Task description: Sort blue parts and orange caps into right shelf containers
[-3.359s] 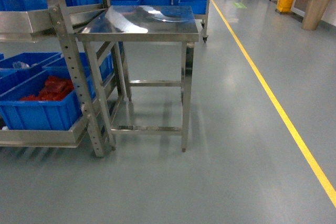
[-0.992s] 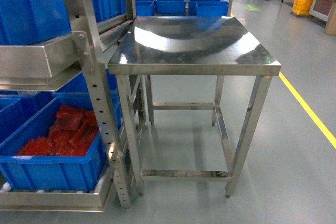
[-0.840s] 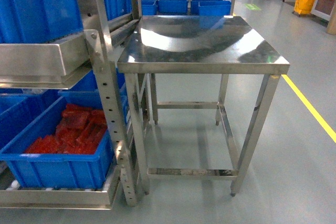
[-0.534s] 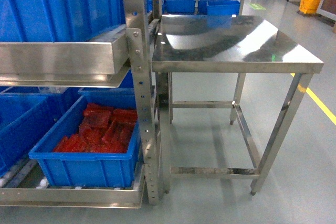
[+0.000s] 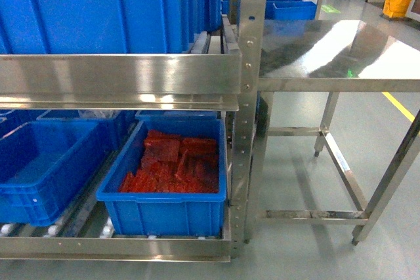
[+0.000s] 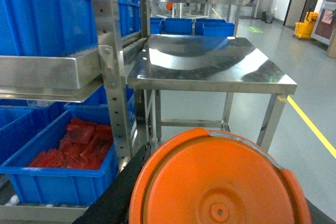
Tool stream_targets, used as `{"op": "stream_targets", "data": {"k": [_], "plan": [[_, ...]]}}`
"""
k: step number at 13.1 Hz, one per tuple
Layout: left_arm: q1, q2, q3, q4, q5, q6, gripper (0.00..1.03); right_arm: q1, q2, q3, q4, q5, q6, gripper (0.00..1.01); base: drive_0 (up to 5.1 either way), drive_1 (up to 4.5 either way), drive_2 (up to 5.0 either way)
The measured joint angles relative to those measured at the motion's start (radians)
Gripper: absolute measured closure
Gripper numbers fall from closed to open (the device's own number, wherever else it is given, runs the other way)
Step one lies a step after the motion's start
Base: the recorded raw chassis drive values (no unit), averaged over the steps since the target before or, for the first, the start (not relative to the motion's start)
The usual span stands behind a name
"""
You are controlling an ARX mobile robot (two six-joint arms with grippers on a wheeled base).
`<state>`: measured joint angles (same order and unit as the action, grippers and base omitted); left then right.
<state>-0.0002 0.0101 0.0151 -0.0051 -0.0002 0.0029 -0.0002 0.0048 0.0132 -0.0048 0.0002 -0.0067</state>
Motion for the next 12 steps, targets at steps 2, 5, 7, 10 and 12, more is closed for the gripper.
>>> {"op": "stream_targets", "data": {"k": [2, 5, 7, 10, 12], "plan": [[0.0, 0.0, 0.0, -0.003, 0.0, 0.0, 0.59, 0.0, 0.0, 0.0, -0.002, 0.0, 0.0, 0.56, -5.1, 2.38, 2.4], [0.0, 0.0, 0.0, -0.002, 0.0, 0.0, 0.59, 0.0, 0.0, 0.0, -0.002, 0.0, 0.0, 0.56, -5.1, 2.4, 2.4], [0.0, 0.0, 0.0, -0.002, 0.0, 0.0, 0.59, 0.0, 0.0, 0.0, -0.006, 0.0, 0.0, 0.56, -5.1, 2.32, 2.3], [0.0, 0.0, 0.0, 0.0, 0.0, 0.0, 0.59, 0.0, 0.0, 0.0, 0.002, 0.0, 0.0, 0.56, -5.1, 2.34, 2.3], [0.0, 0.0, 0.0, 0.0, -0.001, 0.0, 0.59, 0.0, 0.0, 0.0, 0.0, 0.0, 0.0, 0.56, -5.0, 2.44, 2.4]]}}
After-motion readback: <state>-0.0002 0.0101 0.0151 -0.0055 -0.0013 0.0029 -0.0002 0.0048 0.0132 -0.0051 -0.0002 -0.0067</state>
